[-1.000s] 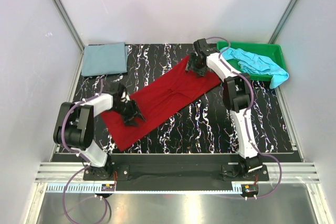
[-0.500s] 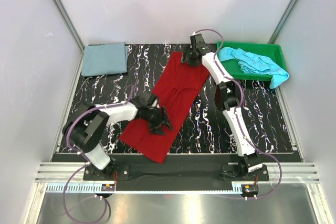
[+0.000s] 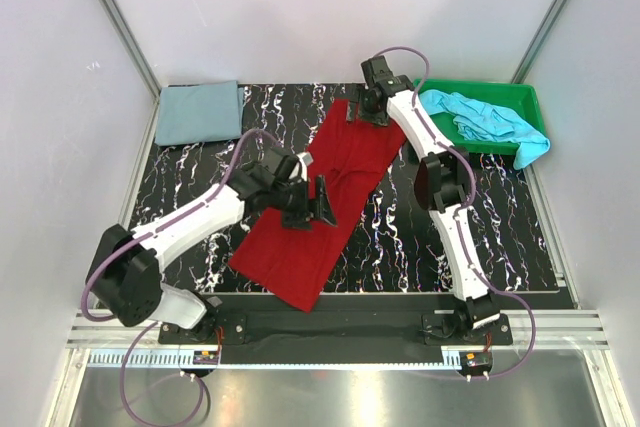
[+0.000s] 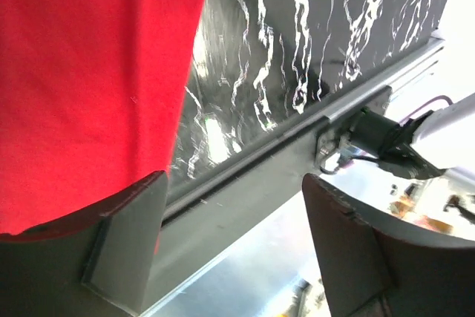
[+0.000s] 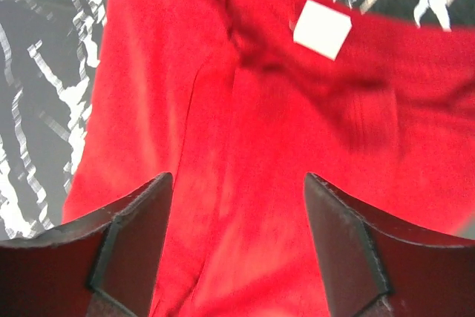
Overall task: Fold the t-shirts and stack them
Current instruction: Fold the tshirt
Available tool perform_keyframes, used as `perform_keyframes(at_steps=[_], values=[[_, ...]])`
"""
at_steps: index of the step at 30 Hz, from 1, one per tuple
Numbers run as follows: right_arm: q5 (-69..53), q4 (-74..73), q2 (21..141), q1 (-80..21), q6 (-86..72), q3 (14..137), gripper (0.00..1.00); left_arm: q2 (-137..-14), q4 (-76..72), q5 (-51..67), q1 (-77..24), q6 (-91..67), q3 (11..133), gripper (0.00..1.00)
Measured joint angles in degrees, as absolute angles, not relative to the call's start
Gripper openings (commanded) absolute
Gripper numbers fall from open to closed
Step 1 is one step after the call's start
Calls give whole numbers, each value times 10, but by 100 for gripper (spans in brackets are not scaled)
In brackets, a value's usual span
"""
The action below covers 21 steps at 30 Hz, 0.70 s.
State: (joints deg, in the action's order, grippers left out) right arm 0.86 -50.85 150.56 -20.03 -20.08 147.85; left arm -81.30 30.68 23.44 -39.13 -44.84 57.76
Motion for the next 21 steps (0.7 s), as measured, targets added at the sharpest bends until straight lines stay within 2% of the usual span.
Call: perform_keyframes(at_steps=[1,5,11,16,21], values=[[13,-522,1496,-203,-205,1478,99,-810,315,227,-383,-429,585,81],[20,-564,1456,-214,-228,1462,100,-826,348,195,-353,-363,596,82],[25,-602,1441,-242,-262,1447,100,-915,389,146,-340,-288,599,81],[38,-617,1451,-267,-287,1448,100,-946,392,135,-339,-267,578,81],[47,-622,1510,-275,-285,1481,100,-945,371,150,-337,-275,545,80]])
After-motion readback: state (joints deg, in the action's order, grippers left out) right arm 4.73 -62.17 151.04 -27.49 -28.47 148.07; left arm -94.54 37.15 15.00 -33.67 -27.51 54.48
